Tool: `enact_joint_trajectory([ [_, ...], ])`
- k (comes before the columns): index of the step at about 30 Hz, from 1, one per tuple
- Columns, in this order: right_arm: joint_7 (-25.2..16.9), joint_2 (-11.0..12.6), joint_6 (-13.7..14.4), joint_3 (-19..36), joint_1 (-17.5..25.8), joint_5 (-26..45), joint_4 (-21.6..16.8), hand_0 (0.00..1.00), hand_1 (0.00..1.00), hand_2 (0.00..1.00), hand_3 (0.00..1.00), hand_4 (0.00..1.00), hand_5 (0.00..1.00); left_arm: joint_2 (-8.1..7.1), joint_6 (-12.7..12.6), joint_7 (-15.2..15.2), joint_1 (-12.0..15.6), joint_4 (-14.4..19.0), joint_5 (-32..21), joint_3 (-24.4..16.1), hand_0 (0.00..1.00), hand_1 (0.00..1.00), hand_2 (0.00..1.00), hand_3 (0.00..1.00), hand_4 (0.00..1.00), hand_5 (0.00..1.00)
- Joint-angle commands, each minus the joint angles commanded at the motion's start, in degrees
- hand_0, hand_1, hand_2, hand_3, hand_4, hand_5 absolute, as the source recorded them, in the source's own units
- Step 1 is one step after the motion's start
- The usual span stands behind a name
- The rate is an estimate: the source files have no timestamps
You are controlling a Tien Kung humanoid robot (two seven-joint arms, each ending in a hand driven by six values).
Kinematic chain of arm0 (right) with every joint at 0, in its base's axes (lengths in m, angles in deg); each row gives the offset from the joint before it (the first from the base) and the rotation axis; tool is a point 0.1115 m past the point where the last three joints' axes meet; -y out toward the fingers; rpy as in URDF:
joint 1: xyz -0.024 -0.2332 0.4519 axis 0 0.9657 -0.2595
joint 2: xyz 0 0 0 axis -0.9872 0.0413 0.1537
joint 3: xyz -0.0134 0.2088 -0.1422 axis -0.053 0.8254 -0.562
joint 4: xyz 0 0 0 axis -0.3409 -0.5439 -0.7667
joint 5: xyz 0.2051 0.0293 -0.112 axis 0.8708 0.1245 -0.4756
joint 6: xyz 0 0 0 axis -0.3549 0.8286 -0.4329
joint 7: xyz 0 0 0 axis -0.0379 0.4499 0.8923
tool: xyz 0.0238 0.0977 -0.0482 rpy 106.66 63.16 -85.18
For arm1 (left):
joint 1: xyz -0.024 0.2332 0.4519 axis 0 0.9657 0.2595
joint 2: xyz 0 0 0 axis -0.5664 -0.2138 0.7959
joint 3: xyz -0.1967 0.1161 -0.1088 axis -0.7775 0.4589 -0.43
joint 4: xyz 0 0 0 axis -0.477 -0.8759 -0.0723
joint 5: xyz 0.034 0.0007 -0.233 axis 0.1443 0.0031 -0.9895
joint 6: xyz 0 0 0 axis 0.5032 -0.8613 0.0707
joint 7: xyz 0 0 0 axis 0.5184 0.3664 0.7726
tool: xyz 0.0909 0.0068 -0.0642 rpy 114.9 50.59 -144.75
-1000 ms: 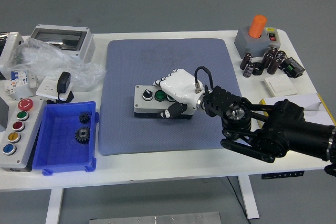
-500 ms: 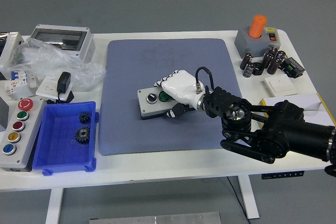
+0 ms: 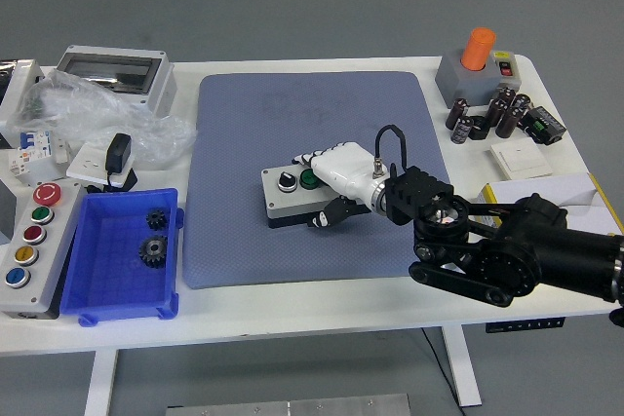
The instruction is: Pick up the button,place it on the desk,press the button,press the button
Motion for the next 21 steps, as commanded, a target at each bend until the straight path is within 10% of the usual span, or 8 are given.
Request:
enact_joint_trajectory([
  [21, 4.78, 0.83, 1.98, 1.05, 0.12, 4.70, -0.92, 0.759, 0.747, 0.891, 0.998, 0.998, 0.715, 0.20, 0.33, 0.52, 0.16, 0.05, -0.19, 0.14, 0.620, 0.668, 0.598, 0.613, 0.707, 0.273],
])
